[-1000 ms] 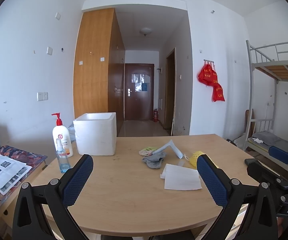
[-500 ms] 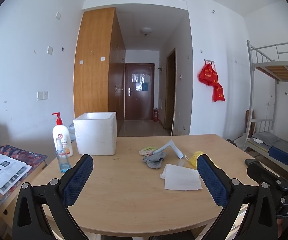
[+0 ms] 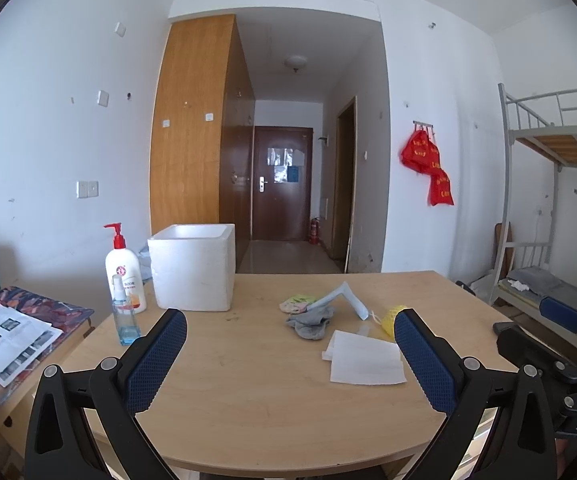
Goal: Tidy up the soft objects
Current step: 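Close the right tool on the yellow mesh sleeve while the left grasps the paper towel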
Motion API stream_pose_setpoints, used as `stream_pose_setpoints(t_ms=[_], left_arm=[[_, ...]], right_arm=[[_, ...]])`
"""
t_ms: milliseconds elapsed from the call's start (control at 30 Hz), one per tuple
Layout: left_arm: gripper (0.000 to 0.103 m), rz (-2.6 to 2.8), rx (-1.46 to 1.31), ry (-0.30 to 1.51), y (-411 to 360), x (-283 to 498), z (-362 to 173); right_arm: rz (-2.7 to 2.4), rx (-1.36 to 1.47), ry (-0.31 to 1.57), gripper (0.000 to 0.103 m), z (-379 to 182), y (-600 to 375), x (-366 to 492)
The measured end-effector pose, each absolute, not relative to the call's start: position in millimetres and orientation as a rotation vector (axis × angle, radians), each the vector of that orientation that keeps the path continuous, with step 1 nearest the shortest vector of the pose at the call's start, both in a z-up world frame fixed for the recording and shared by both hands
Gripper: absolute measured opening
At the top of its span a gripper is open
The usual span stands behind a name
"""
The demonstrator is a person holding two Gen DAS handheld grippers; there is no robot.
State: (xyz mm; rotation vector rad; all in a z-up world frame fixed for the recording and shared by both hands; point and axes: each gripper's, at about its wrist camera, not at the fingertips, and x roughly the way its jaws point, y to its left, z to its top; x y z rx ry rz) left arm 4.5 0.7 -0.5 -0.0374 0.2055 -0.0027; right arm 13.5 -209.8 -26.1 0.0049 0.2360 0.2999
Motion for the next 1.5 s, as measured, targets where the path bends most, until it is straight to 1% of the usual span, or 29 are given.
stream_pose_setpoints(t_ms=[367, 700, 1167, 1500], left_arm=[[0.103, -0.025, -0.021, 0.233, -2, 25, -2], [0.103, -0.031, -0.026, 0.278, -4, 60, -3], [0.103, -0.057, -0.027, 0.376, -10, 127, -13], [0.103, -0.094, -0.012, 0.460, -22, 175, -29]], right_arm=[[0.295, 0.013, 0.265, 0.103, -29, -212, 34], [0.294, 0.059, 0.321, 0.103, -31, -220, 73], [0.268, 0.062, 0.418, 0.103, -39, -228, 127], [0.227, 0.052, 0.494, 0.103, -50, -237, 164]])
